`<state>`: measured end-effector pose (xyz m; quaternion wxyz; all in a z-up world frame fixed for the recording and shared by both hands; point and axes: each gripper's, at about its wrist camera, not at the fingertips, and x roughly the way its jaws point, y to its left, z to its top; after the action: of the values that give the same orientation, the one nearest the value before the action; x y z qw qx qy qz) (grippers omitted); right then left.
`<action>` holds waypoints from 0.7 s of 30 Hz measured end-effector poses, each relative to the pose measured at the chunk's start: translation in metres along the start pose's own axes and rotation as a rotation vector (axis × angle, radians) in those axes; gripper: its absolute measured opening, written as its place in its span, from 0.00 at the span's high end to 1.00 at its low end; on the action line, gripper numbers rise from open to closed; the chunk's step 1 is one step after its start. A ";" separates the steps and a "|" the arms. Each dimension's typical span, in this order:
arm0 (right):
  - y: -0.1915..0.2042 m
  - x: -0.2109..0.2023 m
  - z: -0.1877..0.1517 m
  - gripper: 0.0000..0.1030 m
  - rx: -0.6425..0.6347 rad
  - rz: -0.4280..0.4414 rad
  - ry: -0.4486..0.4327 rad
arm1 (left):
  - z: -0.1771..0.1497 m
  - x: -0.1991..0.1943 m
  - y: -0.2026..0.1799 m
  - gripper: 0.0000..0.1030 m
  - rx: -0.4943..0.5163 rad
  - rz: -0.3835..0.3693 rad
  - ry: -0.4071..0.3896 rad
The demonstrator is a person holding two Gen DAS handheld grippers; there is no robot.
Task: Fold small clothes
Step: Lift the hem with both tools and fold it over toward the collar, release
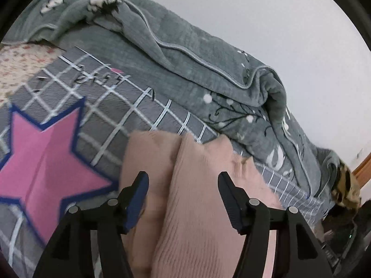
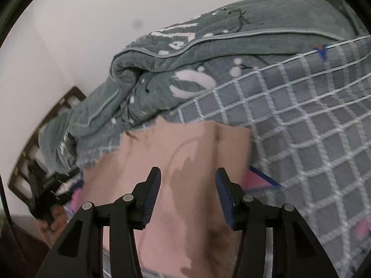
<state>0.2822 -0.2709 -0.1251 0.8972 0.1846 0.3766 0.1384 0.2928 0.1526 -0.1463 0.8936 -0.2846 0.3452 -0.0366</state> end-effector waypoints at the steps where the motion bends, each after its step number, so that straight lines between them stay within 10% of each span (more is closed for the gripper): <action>1: -0.003 -0.007 -0.005 0.49 -0.006 -0.006 -0.005 | -0.005 -0.005 -0.001 0.37 0.019 0.010 -0.004; 11: -0.016 -0.025 -0.061 0.46 0.022 0.081 0.054 | -0.079 -0.050 -0.002 0.30 0.201 0.105 0.029; 21: -0.015 0.000 -0.069 0.49 -0.008 -0.036 0.113 | -0.088 -0.036 0.007 0.30 0.182 0.153 0.024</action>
<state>0.2333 -0.2689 -0.1762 0.8777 0.1660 0.4291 0.1340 0.2086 0.1256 -0.1816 0.9117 -0.1747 0.3719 -0.0028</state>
